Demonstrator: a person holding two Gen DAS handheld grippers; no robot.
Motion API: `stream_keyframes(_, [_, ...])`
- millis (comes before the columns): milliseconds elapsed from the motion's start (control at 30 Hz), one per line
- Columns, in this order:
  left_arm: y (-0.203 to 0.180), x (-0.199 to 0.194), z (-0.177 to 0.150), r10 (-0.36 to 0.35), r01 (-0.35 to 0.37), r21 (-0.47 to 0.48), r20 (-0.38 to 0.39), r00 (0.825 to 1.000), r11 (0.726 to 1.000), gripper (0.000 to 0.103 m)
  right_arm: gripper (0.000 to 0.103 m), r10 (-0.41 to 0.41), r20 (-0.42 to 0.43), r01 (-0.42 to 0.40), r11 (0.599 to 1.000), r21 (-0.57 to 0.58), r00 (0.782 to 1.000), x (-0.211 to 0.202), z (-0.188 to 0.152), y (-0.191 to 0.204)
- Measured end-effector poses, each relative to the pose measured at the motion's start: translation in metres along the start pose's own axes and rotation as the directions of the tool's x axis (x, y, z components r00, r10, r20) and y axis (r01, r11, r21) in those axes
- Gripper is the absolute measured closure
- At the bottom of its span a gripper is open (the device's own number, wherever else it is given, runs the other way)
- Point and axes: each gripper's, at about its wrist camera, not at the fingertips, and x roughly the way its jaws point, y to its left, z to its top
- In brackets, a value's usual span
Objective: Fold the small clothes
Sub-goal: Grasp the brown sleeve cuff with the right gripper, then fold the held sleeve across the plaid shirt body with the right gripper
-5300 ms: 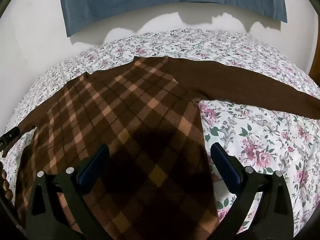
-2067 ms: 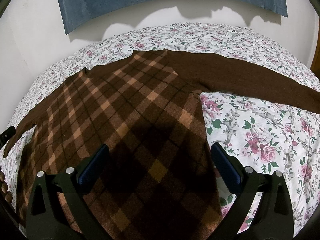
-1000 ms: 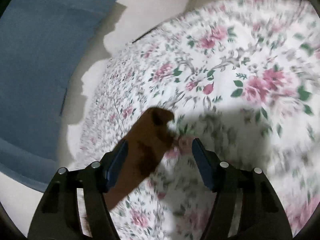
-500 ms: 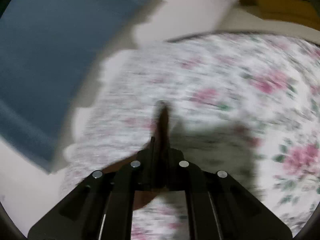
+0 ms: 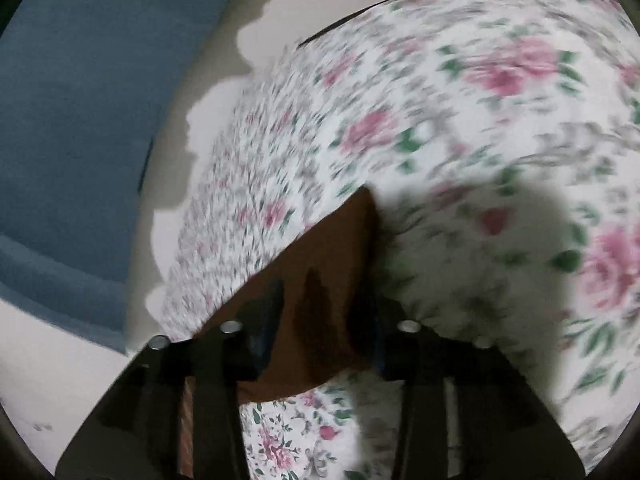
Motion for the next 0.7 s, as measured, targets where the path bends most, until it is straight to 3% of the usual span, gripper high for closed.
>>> stream_keyframes(33, [0.002, 0.0, -0.001, 0.001, -0.001, -0.002, -0.004, 1.0, 1.0, 0.005, 0.096, -0.01, -0.01, 0.01, 0.999, -0.031, 1.0, 0.003, -0.005, 0.011])
stream_keyframes(200, [0.016, -0.003, -0.003, 0.009, -0.009, -0.009, -0.002, 1.0, 1.0, 0.005, 0.099, 0.009, 0.0, -0.009, 0.976, -0.219, 1.0, 0.01, -0.038, 0.103])
stream_keyframes(300, [0.022, -0.006, -0.002, 0.013, -0.012, -0.012, 0.008, 1.0, 1.0, 0.005, 0.099, 0.079, -0.033, -0.085, 0.944, -0.319, 0.996, 0.025, -0.071, 0.176])
stream_keyframes(467, [0.029, -0.01, -0.003, -0.005, 0.005, -0.026, 0.01, 1.0, 1.0, 0.005, 0.099, 0.17, -0.134, -0.213, 0.867, -0.451, 0.976, 0.061, -0.146, 0.291])
stream_keyframes(700, [0.037, -0.021, 0.004, -0.023, 0.025, -0.055, 0.033, 0.999, 0.998, 0.005, 0.099, 0.173, -0.303, -0.323, 0.758, -0.566, 0.937, 0.113, -0.276, 0.39])
